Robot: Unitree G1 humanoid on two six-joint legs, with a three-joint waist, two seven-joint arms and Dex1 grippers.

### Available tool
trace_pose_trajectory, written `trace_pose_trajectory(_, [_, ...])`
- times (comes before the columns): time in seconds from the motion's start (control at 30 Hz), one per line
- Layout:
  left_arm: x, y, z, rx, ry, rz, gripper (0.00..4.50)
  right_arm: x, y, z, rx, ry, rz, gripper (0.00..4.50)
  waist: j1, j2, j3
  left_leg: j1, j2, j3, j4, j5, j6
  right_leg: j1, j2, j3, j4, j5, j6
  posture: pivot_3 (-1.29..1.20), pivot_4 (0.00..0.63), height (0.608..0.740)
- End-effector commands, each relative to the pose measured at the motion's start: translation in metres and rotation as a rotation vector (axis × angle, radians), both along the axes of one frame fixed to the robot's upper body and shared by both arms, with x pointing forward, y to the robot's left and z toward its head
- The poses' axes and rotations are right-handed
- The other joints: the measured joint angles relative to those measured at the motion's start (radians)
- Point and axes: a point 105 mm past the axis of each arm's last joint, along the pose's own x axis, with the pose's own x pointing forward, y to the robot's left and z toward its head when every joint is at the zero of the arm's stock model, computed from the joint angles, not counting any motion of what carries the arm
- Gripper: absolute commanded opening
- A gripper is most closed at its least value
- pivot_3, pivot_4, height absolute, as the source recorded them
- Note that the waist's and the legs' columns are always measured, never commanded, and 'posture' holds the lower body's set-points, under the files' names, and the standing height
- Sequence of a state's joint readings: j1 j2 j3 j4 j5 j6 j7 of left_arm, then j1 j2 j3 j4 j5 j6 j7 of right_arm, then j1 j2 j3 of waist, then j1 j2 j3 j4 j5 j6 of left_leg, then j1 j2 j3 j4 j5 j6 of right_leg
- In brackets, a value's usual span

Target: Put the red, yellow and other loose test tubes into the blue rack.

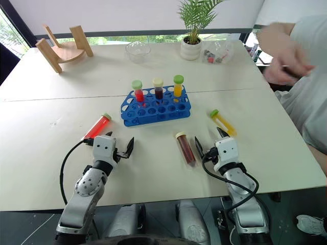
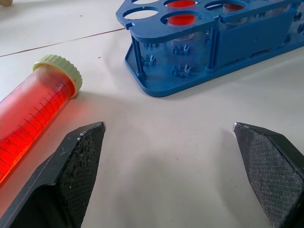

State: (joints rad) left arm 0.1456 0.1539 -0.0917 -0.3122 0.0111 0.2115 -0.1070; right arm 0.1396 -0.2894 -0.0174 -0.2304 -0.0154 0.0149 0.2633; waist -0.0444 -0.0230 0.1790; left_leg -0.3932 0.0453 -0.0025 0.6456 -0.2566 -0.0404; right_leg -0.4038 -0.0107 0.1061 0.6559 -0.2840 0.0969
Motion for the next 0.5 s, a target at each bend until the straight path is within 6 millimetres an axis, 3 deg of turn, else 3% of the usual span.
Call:
trace_pose_trajectory(0.03, [-0.0012, 0.0004, 0.0081, -0.013, -0.027, -0.015, 4.45, 0.0011, -0.0022, 0.0093, 0.005, -0.037, -0.002, 4.50, 0.000, 0.000, 0.000, 0.000, 0.000, 0.000, 0.000, 0.000, 0.000, 0.000, 0.000, 0.000, 0.000, 0.000, 0.000, 0.00, 0.150, 0.740])
trace_pose_trajectory(0.5, [0.0024, -0.0038, 0.0106, -0.020, -0.033, -0.053, 4.45, 0.0016, -0.0082, 0.0134, -0.005, -0.042, -0.016, 4.50, 0.000, 0.000, 0.000, -0.001, 0.000, 0.000, 0.000, 0.000, 0.000, 0.000, 0.000, 0.000, -0.002, 0.000, 0.000, 0.00, 0.150, 0.740])
